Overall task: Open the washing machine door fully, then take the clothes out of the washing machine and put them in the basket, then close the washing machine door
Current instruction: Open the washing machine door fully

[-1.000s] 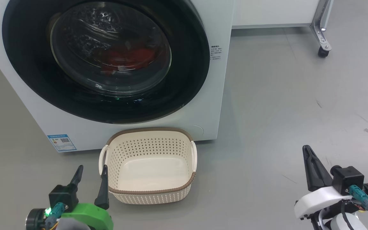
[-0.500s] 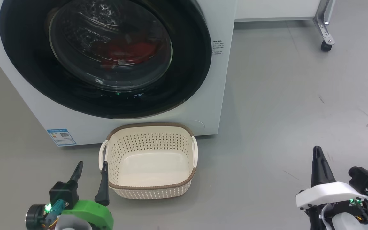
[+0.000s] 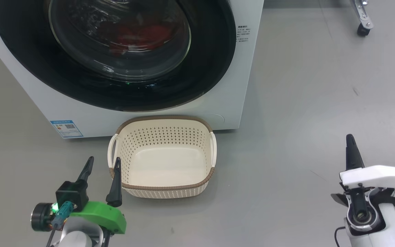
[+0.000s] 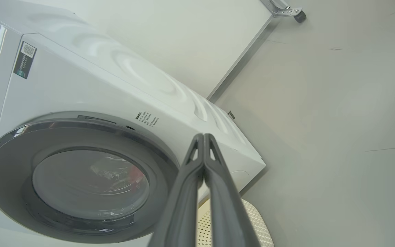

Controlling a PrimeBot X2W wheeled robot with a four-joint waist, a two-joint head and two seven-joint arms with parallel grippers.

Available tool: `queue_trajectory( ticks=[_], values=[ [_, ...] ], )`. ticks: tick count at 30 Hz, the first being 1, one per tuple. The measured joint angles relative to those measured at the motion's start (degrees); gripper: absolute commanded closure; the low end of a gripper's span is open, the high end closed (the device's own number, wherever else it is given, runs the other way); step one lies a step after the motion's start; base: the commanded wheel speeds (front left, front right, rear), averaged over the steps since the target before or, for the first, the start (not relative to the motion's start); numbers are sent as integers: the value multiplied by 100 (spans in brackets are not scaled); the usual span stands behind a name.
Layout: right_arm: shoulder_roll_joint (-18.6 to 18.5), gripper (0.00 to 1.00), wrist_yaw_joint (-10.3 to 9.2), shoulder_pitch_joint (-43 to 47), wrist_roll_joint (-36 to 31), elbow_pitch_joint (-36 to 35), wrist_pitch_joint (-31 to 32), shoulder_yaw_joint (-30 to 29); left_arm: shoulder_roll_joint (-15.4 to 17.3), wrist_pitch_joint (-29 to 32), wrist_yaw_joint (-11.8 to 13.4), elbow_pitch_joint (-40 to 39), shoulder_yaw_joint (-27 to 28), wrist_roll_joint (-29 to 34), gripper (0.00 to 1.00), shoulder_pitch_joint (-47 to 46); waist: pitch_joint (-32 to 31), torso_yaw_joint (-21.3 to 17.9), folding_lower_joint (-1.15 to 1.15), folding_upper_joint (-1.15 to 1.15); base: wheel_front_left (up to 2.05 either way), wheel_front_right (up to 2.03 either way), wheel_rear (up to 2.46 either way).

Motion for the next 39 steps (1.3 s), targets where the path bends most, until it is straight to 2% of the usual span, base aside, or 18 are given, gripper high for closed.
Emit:
queue_trajectory(
  ticks=[9, 15, 19, 25, 39],
  values=[
    [7, 100, 4, -874, 1549, 92, 893, -341, -36, 0, -51, -113, -3, 80, 0, -203, 340, 147, 0, 0, 0, 0, 0],
    [-9, 100, -4, -1448, 2154, 159, 1488, -444, -74, 0, -96, -192, -24, 90, 0, -398, 595, 267, 0, 0, 0, 0, 0],
    [-41, 100, -59, -1837, 2334, 176, 1855, -439, -99, 0, -100, -241, -37, 107, 0, -493, 764, 362, 0, 0, 0, 0, 0],
    [-341, 100, -166, -2409, 2448, 175, 2269, -436, -138, 0, -154, -318, -84, 237, 0, -662, 1020, 510, 0, 0, 0, 0, 0],
    [-873, 100, -593, -3793, 2632, 188, 2984, -416, -261, -16, -254, -591, -210, 282, 0, -1021, 1630, 930, 0, 0, 0, 0, 0]
  ],
)
